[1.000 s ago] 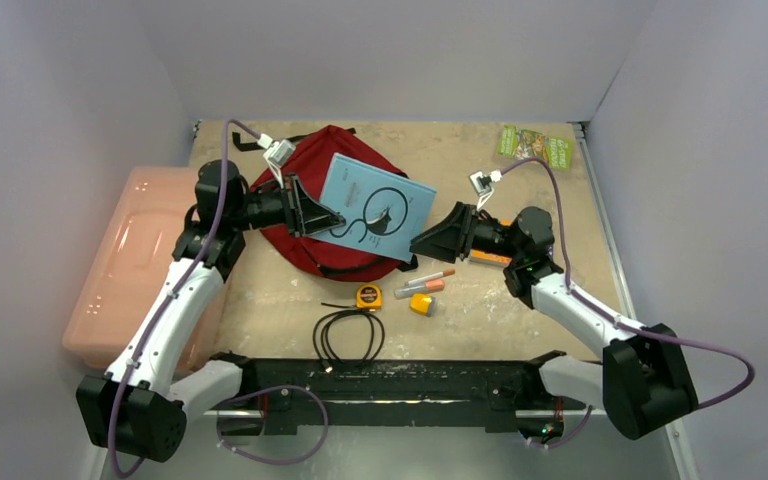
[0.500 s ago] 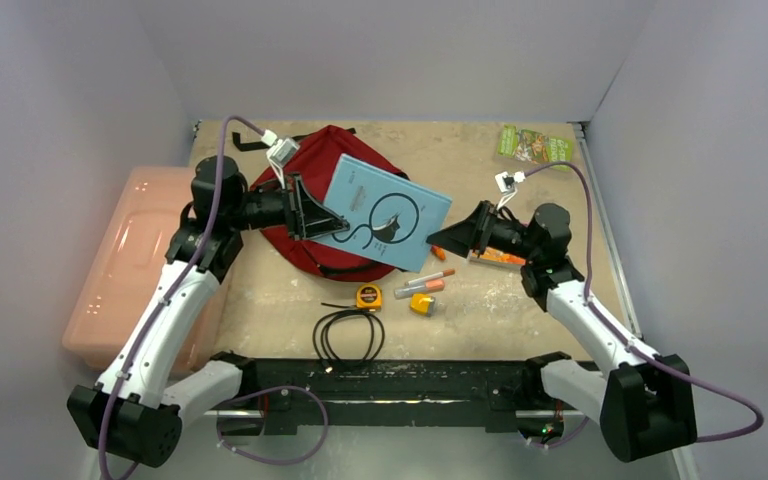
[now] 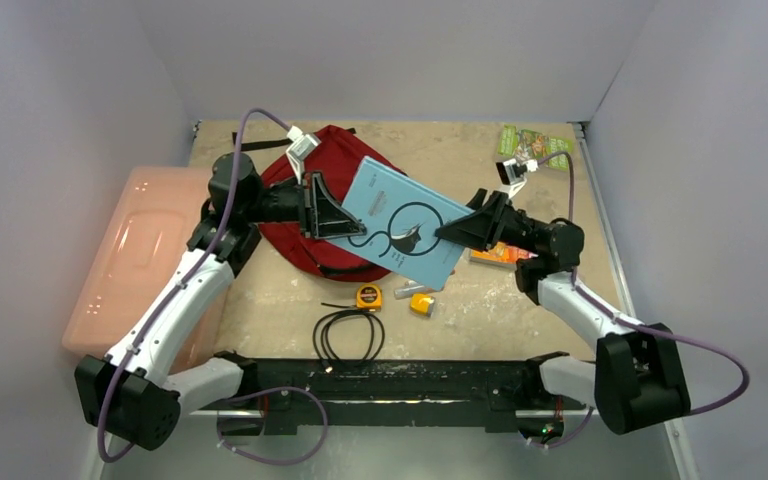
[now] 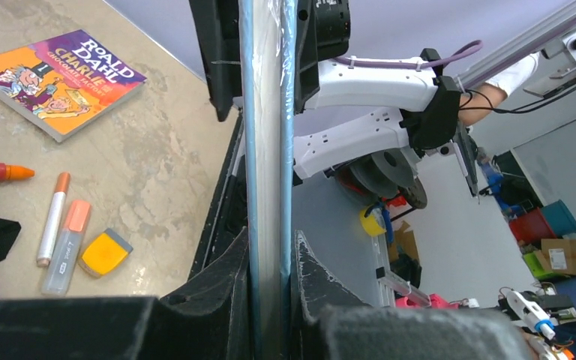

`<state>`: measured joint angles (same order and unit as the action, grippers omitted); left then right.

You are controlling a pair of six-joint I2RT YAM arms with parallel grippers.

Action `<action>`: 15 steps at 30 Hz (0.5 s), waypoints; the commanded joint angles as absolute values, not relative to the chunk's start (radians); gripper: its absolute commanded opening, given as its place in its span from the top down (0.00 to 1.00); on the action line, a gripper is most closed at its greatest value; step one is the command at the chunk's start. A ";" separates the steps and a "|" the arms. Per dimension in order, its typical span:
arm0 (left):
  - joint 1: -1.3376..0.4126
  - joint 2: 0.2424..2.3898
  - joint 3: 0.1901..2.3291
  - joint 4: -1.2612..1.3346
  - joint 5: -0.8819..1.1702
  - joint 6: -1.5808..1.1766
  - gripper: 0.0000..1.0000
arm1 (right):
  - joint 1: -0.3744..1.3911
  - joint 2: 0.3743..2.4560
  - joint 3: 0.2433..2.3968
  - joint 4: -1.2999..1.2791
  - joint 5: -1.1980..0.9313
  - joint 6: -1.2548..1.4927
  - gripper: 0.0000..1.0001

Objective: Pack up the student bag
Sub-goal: Pick up the book from the center of the board.

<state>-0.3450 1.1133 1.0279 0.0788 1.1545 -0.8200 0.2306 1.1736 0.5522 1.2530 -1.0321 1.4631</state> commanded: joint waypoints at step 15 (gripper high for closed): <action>-0.349 1.214 1.277 -0.747 0.074 -0.442 0.22 | 0.228 0.918 0.848 -0.202 -0.305 0.729 1.00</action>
